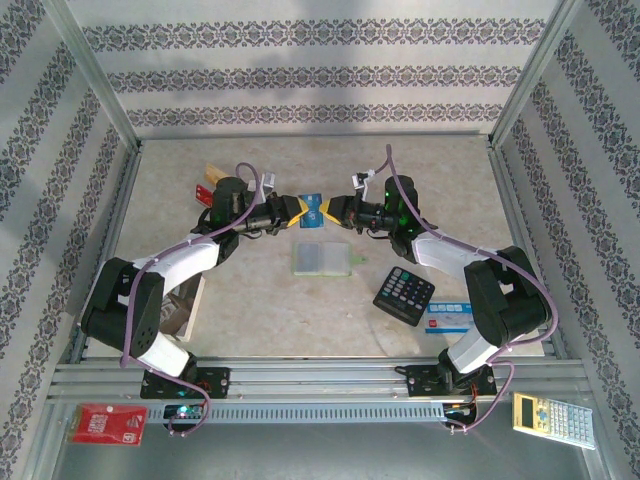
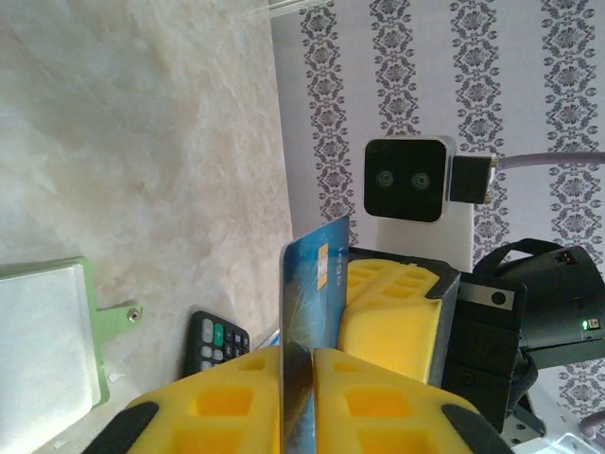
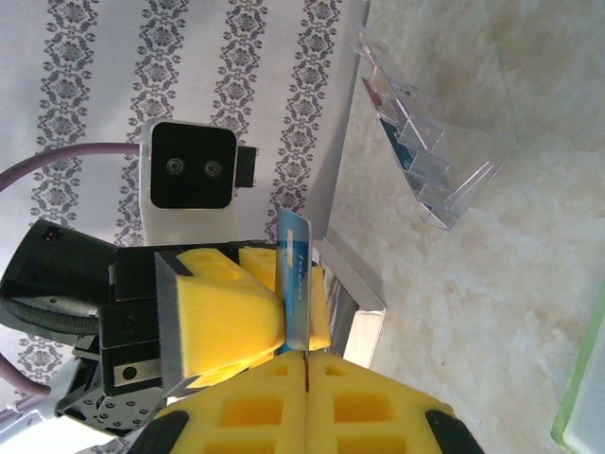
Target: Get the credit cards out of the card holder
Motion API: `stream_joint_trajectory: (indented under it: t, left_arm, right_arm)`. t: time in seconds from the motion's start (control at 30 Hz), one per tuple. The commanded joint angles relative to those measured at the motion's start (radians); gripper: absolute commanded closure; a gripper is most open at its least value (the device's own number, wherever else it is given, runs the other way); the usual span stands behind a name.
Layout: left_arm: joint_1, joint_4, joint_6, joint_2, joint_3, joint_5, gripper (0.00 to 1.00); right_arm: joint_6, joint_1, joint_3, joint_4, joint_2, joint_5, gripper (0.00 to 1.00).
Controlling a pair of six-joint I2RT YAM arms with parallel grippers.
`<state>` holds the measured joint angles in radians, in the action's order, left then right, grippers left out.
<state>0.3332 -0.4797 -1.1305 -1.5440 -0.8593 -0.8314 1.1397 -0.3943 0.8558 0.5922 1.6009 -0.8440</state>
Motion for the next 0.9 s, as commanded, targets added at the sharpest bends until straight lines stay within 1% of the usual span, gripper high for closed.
stream_joint_trajectory:
  t: [0.0, 0.03, 0.07, 0.2, 0.33, 0.43, 0.53, 0.6, 0.67, 0.7, 0.8, 0.87]
  left_arm:
    - [-0.011, -0.031, 0.001, 0.005, 0.007, -0.012, 0.92]
    - [-0.014, -0.022, 0.004, 0.008, 0.007, -0.007, 0.95]
    - [-0.018, -0.011, 0.009, 0.01, 0.007, -0.003, 1.0]
    - [-0.041, 0.088, 0.051, 0.032, 0.009, 0.024, 1.0]
    - [-0.094, 0.256, 0.127, 0.095, 0.031, 0.105, 1.0]
    - [-0.143, 0.465, 0.218, 0.154, 0.021, 0.211, 1.0]
    - [-0.186, 0.667, 0.286, 0.205, -0.011, 0.346, 1.0]
    - [-0.201, 0.804, 0.316, 0.224, -0.048, 0.465, 1.0]
    - [-0.203, 0.898, 0.333, 0.224, -0.088, 0.567, 1.0]
    - [-0.204, 0.931, 0.331, 0.221, -0.104, 0.607, 1.0]
    - [-0.203, 0.97, 0.296, 0.2, -0.136, 0.691, 1.0]
    - [-0.201, 0.987, 0.266, 0.174, -0.161, 0.739, 1.0]
  right_arm:
    - [0.005, 0.009, 0.002, 0.036, 0.013, -0.005, 0.94]
    - [0.003, 0.011, 0.002, 0.027, 0.011, 0.0, 0.9]
    - [0.001, 0.014, 0.0, 0.016, 0.009, 0.007, 0.84]
    - [-0.009, 0.044, -0.029, -0.005, -0.013, 0.048, 0.62]
    - [-0.074, 0.07, -0.034, -0.123, -0.045, 0.097, 0.52]
    - [-0.133, 0.085, -0.037, -0.233, -0.066, 0.149, 0.45]
    - [-0.197, 0.095, -0.031, -0.362, -0.081, 0.214, 0.35]
    - [-0.252, 0.096, -0.013, -0.465, -0.088, 0.258, 0.28]
    - [-0.289, 0.096, -0.006, -0.523, -0.094, 0.296, 0.23]
    - [-0.305, 0.096, -0.007, -0.54, -0.097, 0.313, 0.19]
    - [-0.331, 0.094, -0.011, -0.566, -0.104, 0.344, 0.03]
    - [-0.347, 0.091, -0.012, -0.572, -0.108, 0.362, 0.02]
